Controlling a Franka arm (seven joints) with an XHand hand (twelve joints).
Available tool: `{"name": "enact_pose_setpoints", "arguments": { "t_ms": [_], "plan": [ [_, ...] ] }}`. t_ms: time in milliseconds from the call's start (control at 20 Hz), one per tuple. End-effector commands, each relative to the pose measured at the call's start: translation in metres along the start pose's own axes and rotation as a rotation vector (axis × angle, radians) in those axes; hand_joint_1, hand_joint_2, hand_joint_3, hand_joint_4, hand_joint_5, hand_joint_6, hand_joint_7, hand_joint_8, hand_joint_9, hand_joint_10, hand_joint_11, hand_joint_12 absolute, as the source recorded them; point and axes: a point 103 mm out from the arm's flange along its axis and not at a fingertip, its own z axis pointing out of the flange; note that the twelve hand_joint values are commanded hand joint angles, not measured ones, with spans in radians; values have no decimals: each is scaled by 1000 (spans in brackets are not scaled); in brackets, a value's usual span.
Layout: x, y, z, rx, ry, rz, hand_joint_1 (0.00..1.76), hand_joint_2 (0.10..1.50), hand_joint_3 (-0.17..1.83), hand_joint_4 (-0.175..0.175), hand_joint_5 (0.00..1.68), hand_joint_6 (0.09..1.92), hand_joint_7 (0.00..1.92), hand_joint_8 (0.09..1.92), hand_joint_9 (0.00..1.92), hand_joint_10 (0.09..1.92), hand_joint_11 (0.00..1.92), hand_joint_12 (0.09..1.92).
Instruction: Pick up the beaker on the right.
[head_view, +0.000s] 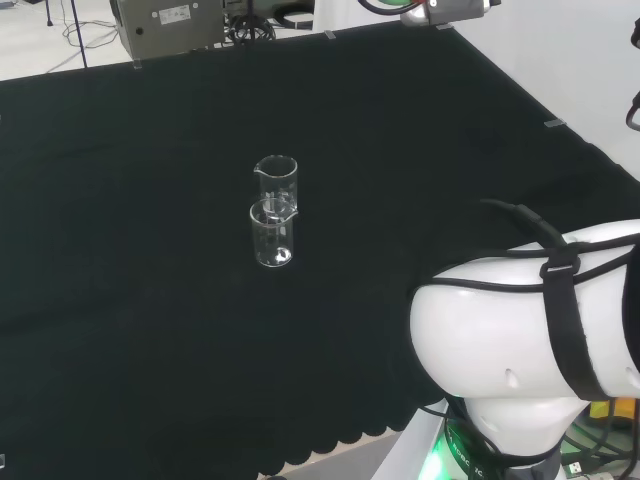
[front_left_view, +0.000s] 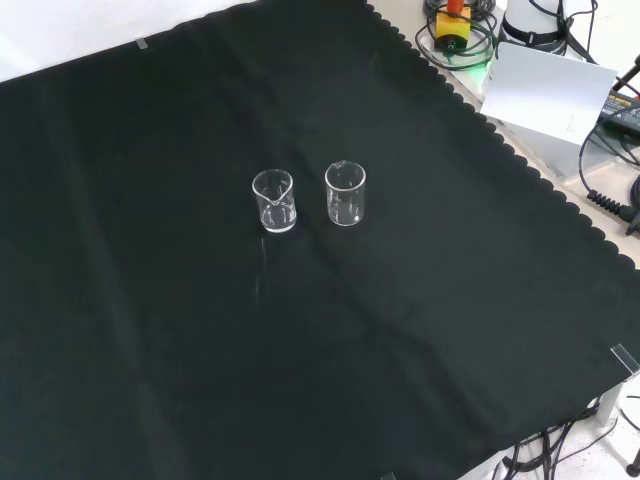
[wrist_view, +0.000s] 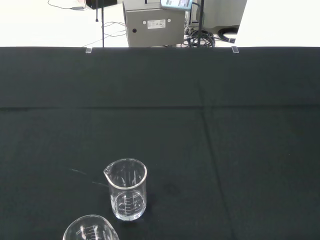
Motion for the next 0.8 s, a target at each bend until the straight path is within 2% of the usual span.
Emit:
{"name": "enact_pose_setpoints", "arguments": {
  "t_ms": [50, 150, 250, 500, 800],
  "plan": [
    [0, 0, 0, -8, -7, 2, 141, 1173, 561, -8, 153, 329, 9, 314, 68, 619, 0, 1132],
    [-1, 2, 1, -6, -7, 5, 106, 1269, 394, -5, 203, 201, 1, 314, 69, 610, 0, 1122],
    [-2, 3, 1, -6, -7, 9, 94, 1306, 325, -4, 228, 143, 0, 314, 70, 605, 0, 1119],
    [-4, 3, 2, 0, 0, 18, 91, 1320, 299, -4, 240, 121, 1, 318, 72, 604, 0, 1116],
    [-12, 12, 22, 34, 29, 45, 90, 1322, 292, -4, 244, 114, 8, 327, 90, 610, 0, 1113]
  ]
}}
